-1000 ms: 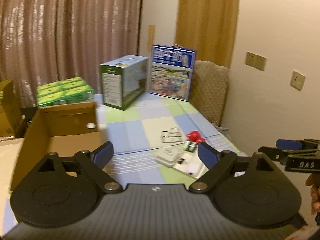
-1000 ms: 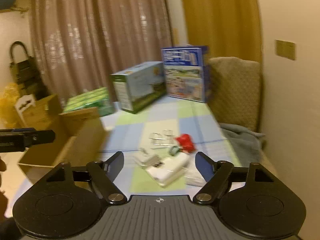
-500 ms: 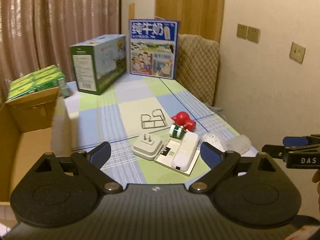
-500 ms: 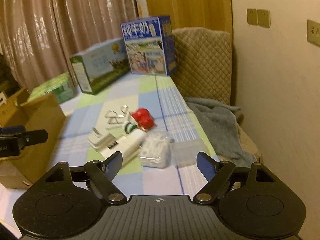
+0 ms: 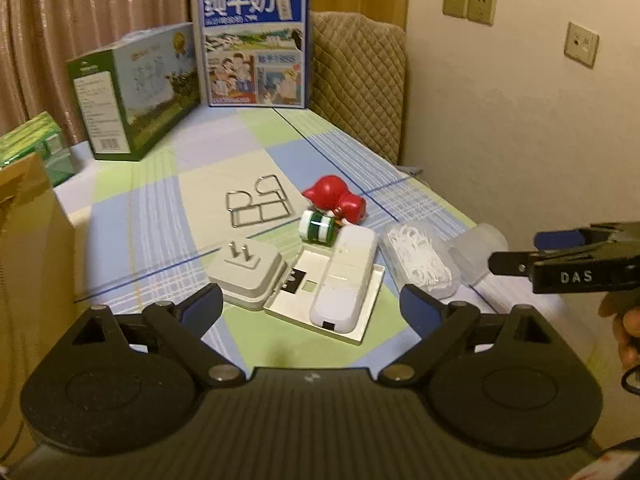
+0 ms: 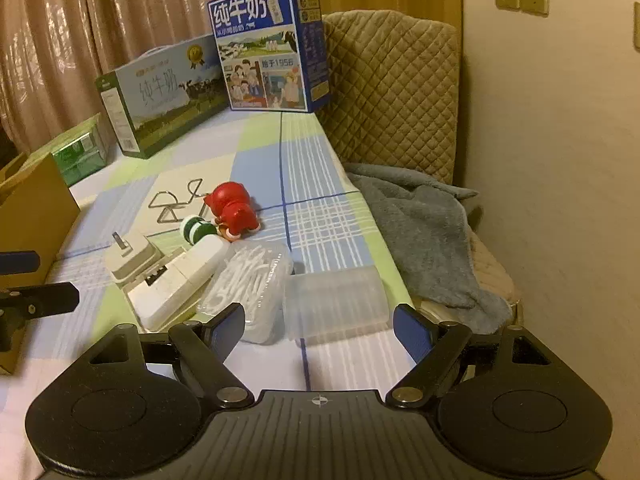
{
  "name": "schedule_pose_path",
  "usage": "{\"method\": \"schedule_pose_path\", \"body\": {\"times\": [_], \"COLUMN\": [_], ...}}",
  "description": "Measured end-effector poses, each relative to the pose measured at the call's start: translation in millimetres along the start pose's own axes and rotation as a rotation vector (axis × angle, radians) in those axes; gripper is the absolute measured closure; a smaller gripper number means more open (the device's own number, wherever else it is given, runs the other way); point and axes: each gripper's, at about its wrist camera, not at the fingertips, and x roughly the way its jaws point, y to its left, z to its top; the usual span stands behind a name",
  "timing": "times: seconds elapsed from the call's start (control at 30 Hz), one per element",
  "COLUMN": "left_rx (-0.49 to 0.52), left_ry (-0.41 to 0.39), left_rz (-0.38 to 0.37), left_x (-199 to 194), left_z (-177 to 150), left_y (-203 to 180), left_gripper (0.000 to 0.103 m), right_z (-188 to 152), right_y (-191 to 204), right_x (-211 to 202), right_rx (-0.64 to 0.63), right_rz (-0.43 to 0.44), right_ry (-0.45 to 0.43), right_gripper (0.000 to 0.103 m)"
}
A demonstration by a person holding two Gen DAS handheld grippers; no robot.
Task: Organize rigid objects
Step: 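Move both tools back over the table items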
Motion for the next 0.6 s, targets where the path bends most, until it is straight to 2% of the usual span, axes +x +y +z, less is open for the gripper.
{"method": "schedule_pose_path", "body": {"times": [0.2, 0.6], "left_rx": [0.001, 0.027], "left_ry": [0.038, 0.043], "left_rz": [-0.015, -0.033], "left_x": [22.4, 29.0], "left_z": [-1.8, 1.9], "left_y": [5.5, 1.8], "left_gripper": [0.01, 0.01], "right_z": [0.1, -0.3], "right_y": [-7.9, -13.3], "right_x": [22.6, 52.0], "right_rx": [-0.014, -0.037], "right_rz": [0.004, 0.03], "right_ry": [0.017, 0.035], "right_gripper": [0.024, 0.025]}}
